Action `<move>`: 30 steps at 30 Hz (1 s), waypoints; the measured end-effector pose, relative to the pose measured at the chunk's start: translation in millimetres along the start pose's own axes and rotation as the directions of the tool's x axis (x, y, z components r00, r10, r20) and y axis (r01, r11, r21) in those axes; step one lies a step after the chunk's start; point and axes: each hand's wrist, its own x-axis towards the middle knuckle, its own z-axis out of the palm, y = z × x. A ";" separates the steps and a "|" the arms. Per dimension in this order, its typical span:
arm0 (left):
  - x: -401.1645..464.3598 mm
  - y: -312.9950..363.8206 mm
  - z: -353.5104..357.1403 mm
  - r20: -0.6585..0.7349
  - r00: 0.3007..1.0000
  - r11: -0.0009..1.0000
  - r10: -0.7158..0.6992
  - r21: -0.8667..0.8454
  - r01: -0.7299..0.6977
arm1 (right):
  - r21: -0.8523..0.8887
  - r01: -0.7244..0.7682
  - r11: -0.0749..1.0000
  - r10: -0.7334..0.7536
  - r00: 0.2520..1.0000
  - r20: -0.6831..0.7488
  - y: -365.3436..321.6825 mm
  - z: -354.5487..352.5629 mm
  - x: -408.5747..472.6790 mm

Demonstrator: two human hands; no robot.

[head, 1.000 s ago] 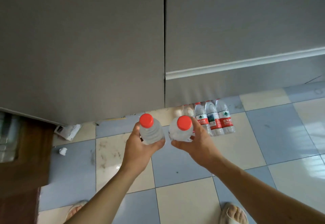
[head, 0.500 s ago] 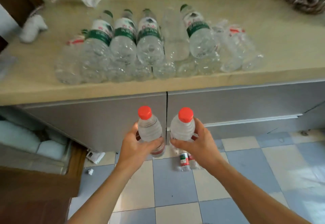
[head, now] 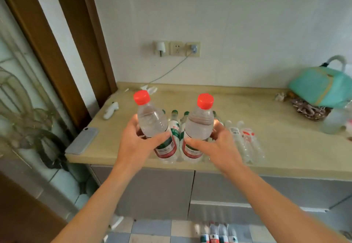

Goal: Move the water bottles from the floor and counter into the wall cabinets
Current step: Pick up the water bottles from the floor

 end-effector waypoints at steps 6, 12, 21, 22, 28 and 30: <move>92.3 81.8 -57.8 -0.071 0.978 0.981 0.194 0.014 -0.193 | 0.011 0.139 0.990 -0.138 0.987 -0.080 -110.8 56.1 74.5; 181.4 153.6 -133.9 -0.009 0.924 0.924 0.382 0.038 -0.381 | 0.037 0.295 0.955 -0.288 0.948 -0.136 -216.2 106.1 133.0; 271.8 261.6 -187.8 -0.010 0.825 0.824 0.565 0.054 -0.564 | 0.023 0.505 0.863 -0.496 0.854 -0.155 -349.4 126.2 197.1; 280.3 272.3 -189.9 -0.020 0.817 0.816 0.577 0.060 -0.575 | 0.025 0.535 0.845 -0.525 0.836 -0.158 -362.4 125.9 204.7; 337.3 321.7 -193.7 -0.115 0.769 0.777 0.629 0.109 -0.620 | 0.006 0.708 0.706 -0.703 0.702 -0.114 -421.7 122.3 261.7; 358.3 334.8 -190.8 -0.153 0.751 0.766 0.643 0.128 -0.630 | -0.003 0.743 0.669 -0.740 0.666 -0.093 -435.1 120.1 285.7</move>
